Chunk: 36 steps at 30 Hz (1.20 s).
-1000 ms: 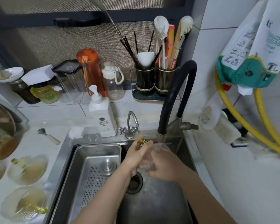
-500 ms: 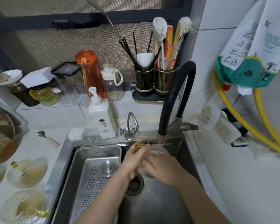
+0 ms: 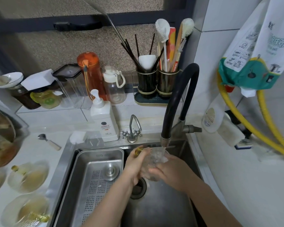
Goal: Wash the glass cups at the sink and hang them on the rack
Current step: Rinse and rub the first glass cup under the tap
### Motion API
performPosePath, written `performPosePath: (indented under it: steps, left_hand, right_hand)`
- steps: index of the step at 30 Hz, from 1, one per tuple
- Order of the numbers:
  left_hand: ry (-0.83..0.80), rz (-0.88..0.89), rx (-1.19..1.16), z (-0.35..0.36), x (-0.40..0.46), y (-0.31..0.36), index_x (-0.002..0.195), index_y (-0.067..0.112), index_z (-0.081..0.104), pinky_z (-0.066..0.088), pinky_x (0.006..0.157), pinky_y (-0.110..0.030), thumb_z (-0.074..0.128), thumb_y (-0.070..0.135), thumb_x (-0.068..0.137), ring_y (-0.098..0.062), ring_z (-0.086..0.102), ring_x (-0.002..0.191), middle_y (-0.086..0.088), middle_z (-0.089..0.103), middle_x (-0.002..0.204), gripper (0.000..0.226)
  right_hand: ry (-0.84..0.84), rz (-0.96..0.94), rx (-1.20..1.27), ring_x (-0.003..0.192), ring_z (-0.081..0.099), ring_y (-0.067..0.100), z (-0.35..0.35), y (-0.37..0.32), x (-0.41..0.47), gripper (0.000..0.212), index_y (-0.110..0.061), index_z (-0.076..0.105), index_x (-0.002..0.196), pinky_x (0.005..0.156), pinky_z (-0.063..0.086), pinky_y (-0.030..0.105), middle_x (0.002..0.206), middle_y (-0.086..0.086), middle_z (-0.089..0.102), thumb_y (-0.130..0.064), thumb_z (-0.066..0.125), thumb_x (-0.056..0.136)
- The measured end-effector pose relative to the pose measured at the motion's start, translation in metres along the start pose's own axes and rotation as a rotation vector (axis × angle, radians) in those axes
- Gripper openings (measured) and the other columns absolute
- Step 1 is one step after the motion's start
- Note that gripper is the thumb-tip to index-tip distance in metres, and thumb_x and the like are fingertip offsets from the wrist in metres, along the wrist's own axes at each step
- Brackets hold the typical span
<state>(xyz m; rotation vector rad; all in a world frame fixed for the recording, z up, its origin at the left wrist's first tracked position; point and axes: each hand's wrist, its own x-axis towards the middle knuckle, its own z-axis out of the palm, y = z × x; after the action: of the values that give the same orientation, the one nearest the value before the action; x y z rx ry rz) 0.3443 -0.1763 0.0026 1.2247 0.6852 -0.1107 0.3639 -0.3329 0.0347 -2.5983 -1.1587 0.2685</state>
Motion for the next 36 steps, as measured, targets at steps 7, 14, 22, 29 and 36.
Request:
performPosePath:
  steps: [7,14,22,29,36]
  left_hand:
    - [0.042,0.02,0.042,-0.001,0.0,0.001,0.106,0.02,0.061,0.058,0.071,-0.043,0.077,0.038,0.073,-0.03,0.069,0.085,-0.011,0.071,0.093,0.041]
    - [0.066,-0.11,-0.144,-0.008,-0.011,-0.007,0.113,0.013,0.059,0.058,0.06,-0.043,0.067,0.046,0.082,-0.032,0.072,0.083,-0.014,0.073,0.101,0.046]
    - [0.083,-0.032,0.154,-0.013,-0.023,-0.023,0.113,0.015,0.057,0.057,0.082,-0.039,0.053,0.061,0.085,-0.021,0.067,0.094,-0.008,0.067,0.111,0.054]
    - [-0.173,0.331,0.361,-0.03,-0.04,-0.047,0.137,0.044,0.04,0.041,0.099,-0.015,0.074,0.046,0.075,0.0,0.042,0.126,0.016,0.043,0.136,0.071]
    - [-0.02,0.038,0.096,-0.023,-0.048,-0.047,0.127,0.035,0.056,0.058,0.069,-0.029,0.069,0.053,0.077,-0.017,0.059,0.114,0.003,0.058,0.13,0.054]
  right_hand:
    - [0.152,-0.001,0.21,0.125,0.043,0.011,0.013,-0.021,0.0,0.04,-0.02,0.049,0.129,0.111,0.028,0.026,0.12,-0.005,0.061,-0.035,0.047,0.092]
    - [0.439,0.213,0.629,0.126,0.041,0.005,0.036,-0.004,-0.02,0.051,-0.036,0.051,0.123,0.103,0.039,0.028,0.135,-0.01,0.043,-0.048,0.067,0.076]
    - [0.264,0.513,1.057,0.131,0.028,0.001,0.055,-0.019,-0.025,0.093,-0.033,0.01,0.149,0.106,0.026,0.026,0.141,-0.018,0.028,-0.039,0.072,0.08]
    - [0.239,0.611,1.188,0.097,0.055,-0.007,0.051,-0.021,-0.028,0.041,-0.031,0.05,0.119,0.072,0.042,0.012,0.12,-0.012,0.058,-0.035,0.069,0.083]
    - [0.151,0.406,1.002,0.118,0.026,-0.031,0.054,-0.027,-0.039,0.066,-0.045,0.021,0.136,0.098,0.023,0.0,0.127,-0.044,0.026,-0.031,0.064,0.089]
